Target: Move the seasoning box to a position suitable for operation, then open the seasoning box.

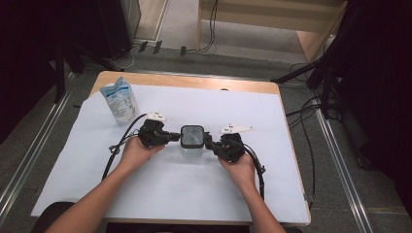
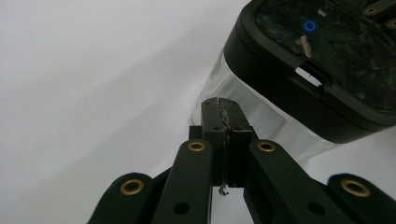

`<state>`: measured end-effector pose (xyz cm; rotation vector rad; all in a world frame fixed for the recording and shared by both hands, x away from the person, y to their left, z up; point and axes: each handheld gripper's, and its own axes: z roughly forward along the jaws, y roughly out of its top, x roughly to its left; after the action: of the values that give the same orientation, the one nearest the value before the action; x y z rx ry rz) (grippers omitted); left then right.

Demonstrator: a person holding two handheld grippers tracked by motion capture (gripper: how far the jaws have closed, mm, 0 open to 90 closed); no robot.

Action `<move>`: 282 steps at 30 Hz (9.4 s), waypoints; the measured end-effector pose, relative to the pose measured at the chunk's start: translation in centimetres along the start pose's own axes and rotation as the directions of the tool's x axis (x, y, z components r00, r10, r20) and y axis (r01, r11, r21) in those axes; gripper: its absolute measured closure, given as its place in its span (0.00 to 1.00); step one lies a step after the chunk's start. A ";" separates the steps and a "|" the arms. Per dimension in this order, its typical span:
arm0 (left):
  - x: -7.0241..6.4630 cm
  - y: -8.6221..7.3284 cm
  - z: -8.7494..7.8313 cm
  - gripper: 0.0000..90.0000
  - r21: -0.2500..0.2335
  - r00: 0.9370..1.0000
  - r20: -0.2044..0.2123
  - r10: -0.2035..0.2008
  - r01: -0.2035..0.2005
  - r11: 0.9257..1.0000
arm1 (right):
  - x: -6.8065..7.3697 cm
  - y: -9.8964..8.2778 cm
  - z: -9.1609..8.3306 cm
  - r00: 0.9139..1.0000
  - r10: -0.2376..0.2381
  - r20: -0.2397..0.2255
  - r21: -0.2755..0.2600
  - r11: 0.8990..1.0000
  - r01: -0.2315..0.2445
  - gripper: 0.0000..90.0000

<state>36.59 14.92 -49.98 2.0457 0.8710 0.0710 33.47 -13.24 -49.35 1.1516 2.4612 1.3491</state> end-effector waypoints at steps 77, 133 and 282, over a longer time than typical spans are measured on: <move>0.0 0.7 2.5 0.05 -0.020 0.943 0.226 0.243 -0.245 0.969 | -3.2 0.5 -1.2 0.999 0.035 -0.042 0.036 0.999 -0.033 1.00; -1.2 3.4 0.2 0.15 -0.014 0.929 0.236 0.285 -0.289 0.957 | -3.2 0.5 -1.2 0.998 0.041 -0.037 0.044 0.998 -0.039 1.00; -0.5 2.9 -5.2 0.52 0.034 0.978 0.170 0.123 -0.130 0.991 | -3.4 -0.9 -3.6 0.995 0.057 0.082 -0.059 0.997 -0.053 0.72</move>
<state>35.97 17.23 -44.49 2.1135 0.6432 -0.0502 33.83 -18.27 -48.74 1.2451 2.3344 1.3470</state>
